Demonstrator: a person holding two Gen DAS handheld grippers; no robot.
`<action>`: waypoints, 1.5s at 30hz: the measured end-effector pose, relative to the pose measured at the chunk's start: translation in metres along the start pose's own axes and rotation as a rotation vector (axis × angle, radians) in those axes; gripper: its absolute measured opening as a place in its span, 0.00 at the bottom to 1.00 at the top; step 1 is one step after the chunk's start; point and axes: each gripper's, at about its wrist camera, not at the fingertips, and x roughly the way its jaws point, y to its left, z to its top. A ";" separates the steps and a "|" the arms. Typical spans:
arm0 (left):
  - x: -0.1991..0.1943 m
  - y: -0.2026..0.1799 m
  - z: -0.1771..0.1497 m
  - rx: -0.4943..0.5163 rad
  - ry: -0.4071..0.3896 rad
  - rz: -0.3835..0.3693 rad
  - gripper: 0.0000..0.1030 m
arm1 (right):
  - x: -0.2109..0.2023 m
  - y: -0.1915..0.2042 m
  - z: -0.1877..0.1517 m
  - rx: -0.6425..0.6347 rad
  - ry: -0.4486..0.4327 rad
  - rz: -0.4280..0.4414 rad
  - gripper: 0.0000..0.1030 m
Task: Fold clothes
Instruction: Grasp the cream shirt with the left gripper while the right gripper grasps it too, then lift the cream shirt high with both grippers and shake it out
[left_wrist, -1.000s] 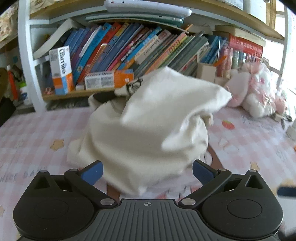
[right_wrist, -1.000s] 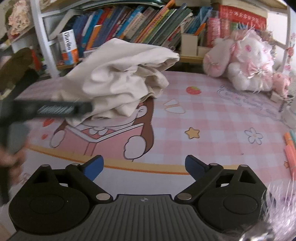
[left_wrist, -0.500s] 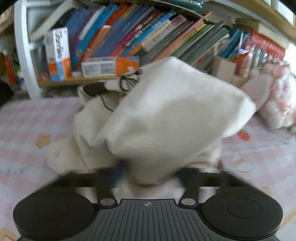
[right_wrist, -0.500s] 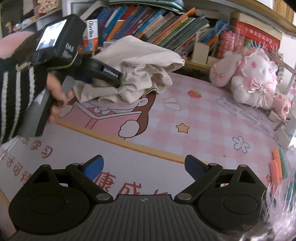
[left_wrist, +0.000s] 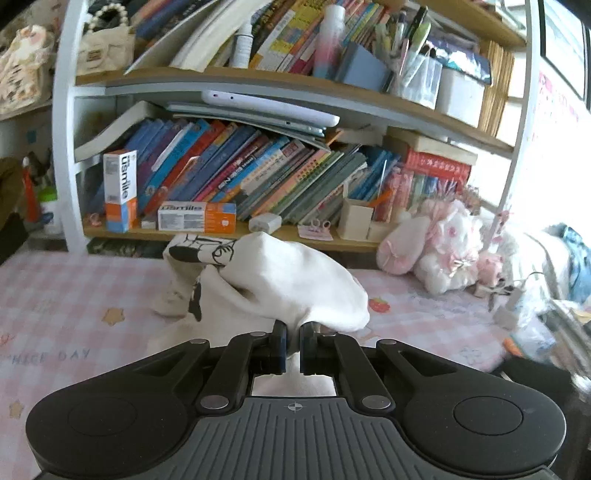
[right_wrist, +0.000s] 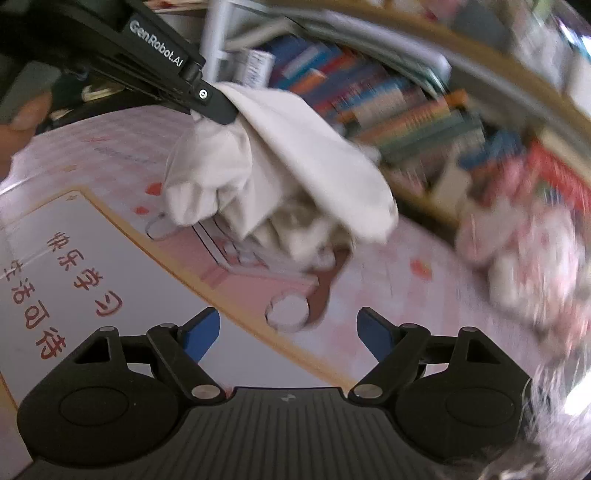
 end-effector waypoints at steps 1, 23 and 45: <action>-0.004 0.000 -0.003 0.001 0.010 -0.006 0.04 | -0.001 0.005 0.004 -0.050 -0.025 -0.005 0.79; -0.011 0.007 -0.038 -0.063 0.159 0.005 0.42 | 0.009 0.031 0.010 -0.326 -0.178 -0.032 0.03; -0.020 0.016 -0.066 -0.037 0.242 0.142 0.77 | 0.002 0.028 0.002 -0.233 -0.140 0.008 0.04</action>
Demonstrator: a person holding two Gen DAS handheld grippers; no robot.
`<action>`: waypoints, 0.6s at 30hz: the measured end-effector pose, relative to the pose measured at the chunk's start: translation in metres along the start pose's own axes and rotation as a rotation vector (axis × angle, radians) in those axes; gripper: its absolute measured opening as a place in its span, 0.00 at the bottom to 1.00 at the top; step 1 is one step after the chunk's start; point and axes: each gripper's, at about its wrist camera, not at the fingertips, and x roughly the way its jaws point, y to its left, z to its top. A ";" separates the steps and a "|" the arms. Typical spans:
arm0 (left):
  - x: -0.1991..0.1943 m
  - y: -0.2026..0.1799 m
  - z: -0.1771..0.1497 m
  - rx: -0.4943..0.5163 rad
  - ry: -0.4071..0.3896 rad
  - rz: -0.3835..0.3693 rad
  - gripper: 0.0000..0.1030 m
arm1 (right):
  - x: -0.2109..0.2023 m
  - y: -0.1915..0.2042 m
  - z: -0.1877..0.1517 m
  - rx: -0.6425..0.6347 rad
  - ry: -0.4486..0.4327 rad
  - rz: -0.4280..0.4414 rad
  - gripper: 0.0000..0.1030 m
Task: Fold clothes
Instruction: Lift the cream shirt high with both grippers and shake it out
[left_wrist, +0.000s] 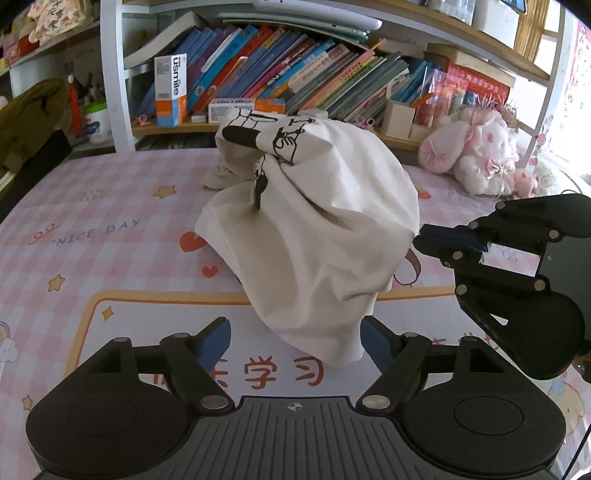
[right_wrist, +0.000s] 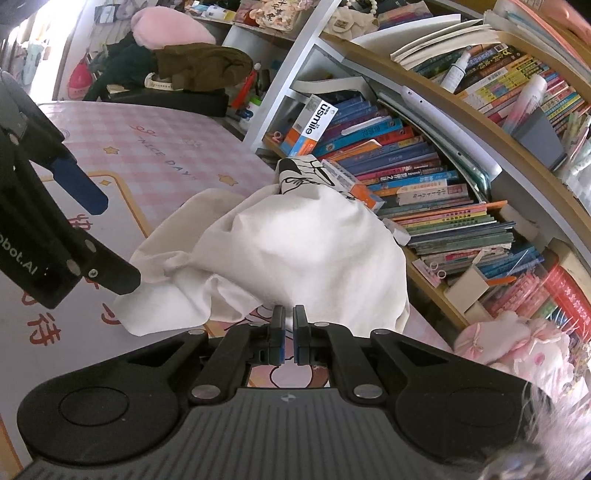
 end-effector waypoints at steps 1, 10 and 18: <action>0.000 0.000 0.000 0.002 0.000 0.000 0.77 | 0.000 0.000 0.000 0.000 -0.001 0.001 0.04; 0.001 -0.003 -0.001 0.033 0.004 -0.004 0.77 | -0.004 -0.005 0.001 0.018 -0.021 -0.014 0.01; 0.006 -0.004 -0.001 0.075 -0.011 -0.032 0.79 | -0.036 -0.044 0.029 0.099 -0.166 -0.168 0.00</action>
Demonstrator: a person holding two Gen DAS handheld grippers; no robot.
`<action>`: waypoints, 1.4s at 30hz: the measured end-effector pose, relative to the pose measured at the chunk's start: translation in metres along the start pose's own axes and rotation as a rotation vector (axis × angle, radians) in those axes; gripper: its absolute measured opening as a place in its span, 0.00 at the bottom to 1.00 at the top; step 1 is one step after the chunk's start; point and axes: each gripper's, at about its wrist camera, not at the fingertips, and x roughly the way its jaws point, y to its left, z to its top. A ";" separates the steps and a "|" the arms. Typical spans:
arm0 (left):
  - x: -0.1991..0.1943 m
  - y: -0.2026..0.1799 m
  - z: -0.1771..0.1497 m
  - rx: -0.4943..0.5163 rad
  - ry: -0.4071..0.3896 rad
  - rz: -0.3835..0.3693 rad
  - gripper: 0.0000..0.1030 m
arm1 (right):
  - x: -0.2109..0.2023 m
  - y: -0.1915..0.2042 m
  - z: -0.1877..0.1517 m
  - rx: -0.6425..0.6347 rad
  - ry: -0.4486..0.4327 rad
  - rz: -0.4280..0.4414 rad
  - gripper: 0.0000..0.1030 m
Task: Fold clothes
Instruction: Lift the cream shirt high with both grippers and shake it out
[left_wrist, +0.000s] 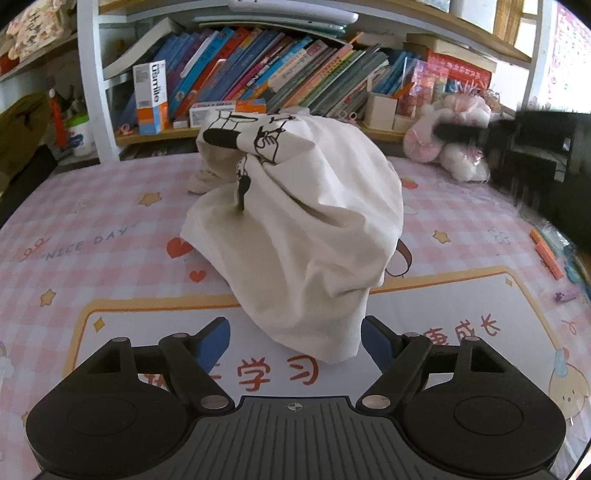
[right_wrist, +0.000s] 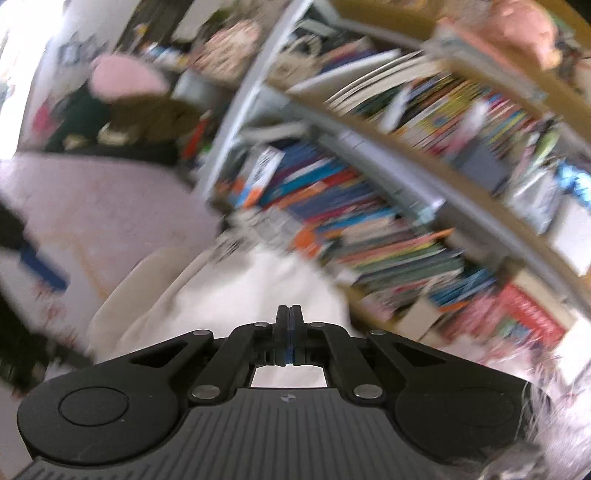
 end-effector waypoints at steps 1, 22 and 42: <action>0.001 0.000 0.000 0.006 -0.004 -0.006 0.80 | -0.001 -0.006 0.005 0.010 -0.009 -0.013 0.00; 0.000 0.064 -0.011 -0.023 -0.016 -0.050 0.83 | 0.059 0.107 -0.038 -0.487 0.252 0.101 0.50; 0.014 0.084 0.011 -0.045 -0.130 -0.145 0.83 | -0.014 0.001 0.204 0.021 -0.189 0.001 0.06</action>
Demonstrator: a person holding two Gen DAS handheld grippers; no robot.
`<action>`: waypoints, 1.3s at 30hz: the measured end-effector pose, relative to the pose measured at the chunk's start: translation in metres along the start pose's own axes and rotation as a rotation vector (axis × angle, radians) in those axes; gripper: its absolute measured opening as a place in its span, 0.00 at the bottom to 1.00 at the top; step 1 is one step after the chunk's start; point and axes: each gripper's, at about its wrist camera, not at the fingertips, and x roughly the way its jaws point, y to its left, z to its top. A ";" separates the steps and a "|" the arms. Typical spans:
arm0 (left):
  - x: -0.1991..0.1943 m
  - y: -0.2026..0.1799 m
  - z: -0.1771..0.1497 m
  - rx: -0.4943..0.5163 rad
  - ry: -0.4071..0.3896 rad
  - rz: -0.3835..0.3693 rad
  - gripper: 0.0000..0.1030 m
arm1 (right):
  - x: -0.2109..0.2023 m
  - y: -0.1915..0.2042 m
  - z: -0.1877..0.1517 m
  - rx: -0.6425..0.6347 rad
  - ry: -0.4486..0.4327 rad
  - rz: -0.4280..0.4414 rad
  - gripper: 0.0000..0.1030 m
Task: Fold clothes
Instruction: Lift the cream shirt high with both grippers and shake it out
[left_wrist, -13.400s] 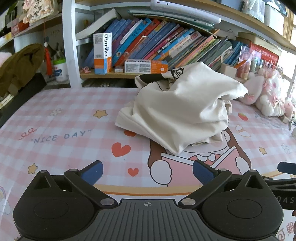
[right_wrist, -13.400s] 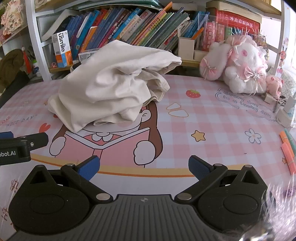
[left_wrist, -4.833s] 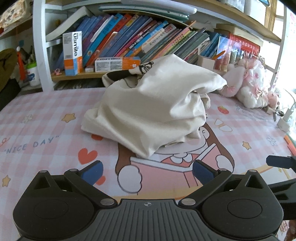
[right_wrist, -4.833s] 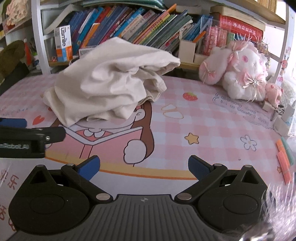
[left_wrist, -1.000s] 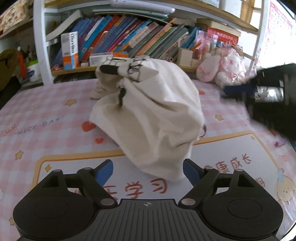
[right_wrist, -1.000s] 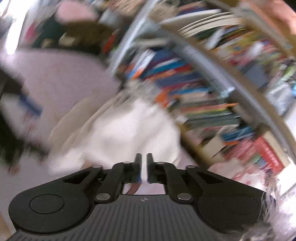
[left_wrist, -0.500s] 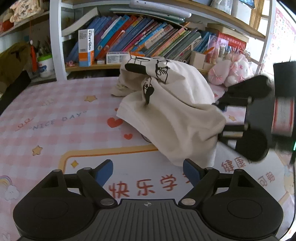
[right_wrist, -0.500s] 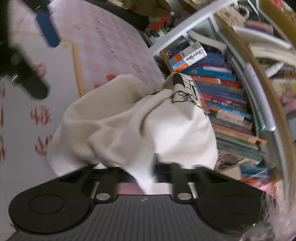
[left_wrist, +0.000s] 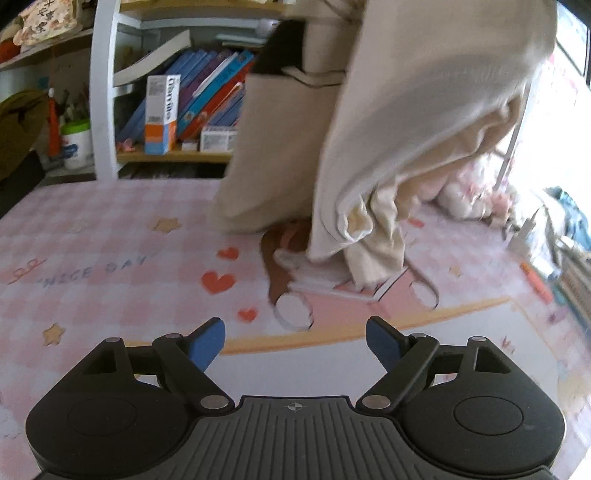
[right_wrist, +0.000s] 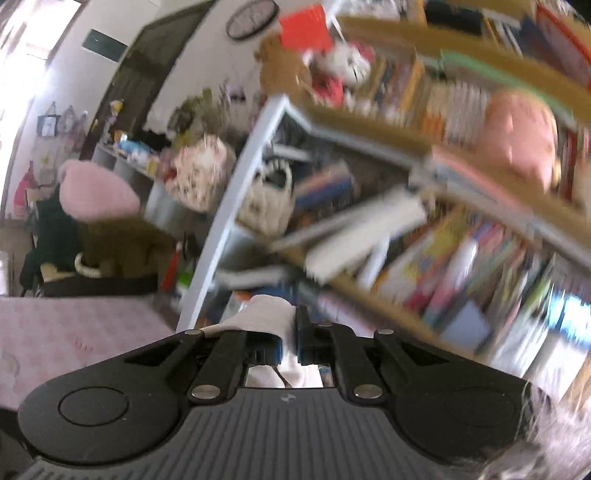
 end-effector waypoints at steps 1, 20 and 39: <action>0.002 -0.002 0.002 -0.003 -0.009 -0.013 0.83 | 0.000 0.001 0.008 -0.007 -0.007 0.002 0.06; -0.039 0.055 0.033 -0.213 -0.299 0.013 0.06 | -0.029 -0.004 -0.008 0.035 0.100 -0.193 0.06; -0.322 0.011 0.179 -0.004 -1.361 -0.026 0.07 | -0.247 -0.038 0.062 0.126 -0.683 -0.294 0.07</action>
